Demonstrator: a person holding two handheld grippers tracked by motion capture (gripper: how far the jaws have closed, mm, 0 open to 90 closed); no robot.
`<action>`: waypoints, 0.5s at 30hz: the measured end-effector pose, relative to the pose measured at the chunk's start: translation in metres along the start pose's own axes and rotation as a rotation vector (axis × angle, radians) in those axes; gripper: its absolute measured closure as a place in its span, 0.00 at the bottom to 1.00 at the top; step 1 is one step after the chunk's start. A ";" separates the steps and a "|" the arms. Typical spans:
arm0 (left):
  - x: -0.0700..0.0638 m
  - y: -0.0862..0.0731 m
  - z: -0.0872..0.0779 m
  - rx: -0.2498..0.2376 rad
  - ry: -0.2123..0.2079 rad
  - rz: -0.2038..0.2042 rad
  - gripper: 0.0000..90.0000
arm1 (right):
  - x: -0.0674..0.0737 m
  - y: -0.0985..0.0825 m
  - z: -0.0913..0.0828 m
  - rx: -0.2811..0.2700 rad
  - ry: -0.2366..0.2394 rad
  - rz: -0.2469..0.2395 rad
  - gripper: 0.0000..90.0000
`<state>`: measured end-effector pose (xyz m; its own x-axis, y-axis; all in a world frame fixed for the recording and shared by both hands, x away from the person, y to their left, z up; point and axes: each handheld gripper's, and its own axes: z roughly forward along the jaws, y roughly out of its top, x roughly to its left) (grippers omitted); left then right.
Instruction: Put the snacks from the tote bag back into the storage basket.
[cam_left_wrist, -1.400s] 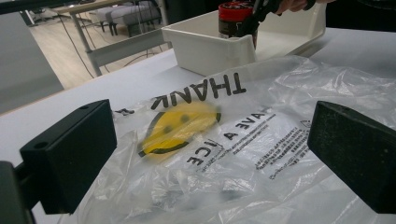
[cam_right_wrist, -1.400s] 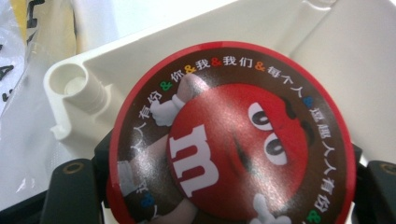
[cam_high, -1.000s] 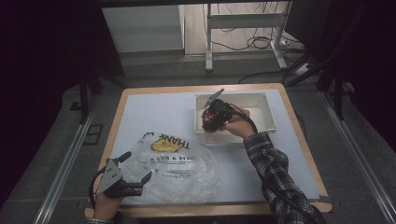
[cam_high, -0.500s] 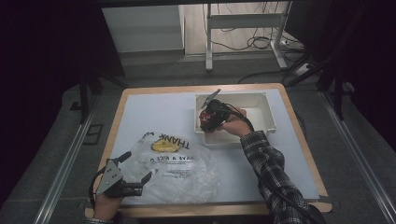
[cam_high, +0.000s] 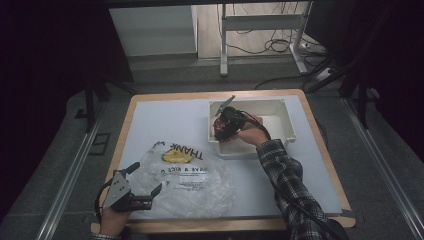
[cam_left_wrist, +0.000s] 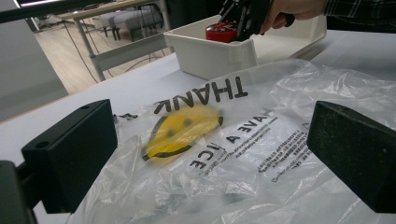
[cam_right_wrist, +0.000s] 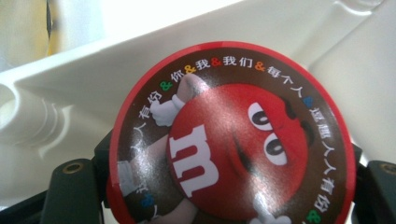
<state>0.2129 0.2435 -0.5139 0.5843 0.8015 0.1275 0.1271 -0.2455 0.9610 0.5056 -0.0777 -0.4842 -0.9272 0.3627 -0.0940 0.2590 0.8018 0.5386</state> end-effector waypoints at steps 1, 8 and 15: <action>0.000 0.000 0.000 0.000 0.001 0.001 0.02 | 0.000 0.000 0.000 0.001 -0.001 0.000 0.29; -0.001 0.000 0.000 0.001 -0.001 0.005 0.02 | -0.001 -0.001 0.006 0.007 0.011 -0.009 0.28; -0.001 0.000 0.000 0.003 -0.002 0.010 0.02 | -0.002 -0.003 0.013 0.011 0.032 -0.016 0.28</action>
<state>0.2125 0.2423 -0.5141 0.5868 0.7981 0.1370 0.1235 -0.2554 0.9589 0.5108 -0.0743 -0.4964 -0.9396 0.3339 -0.0755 0.2464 0.8128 0.5279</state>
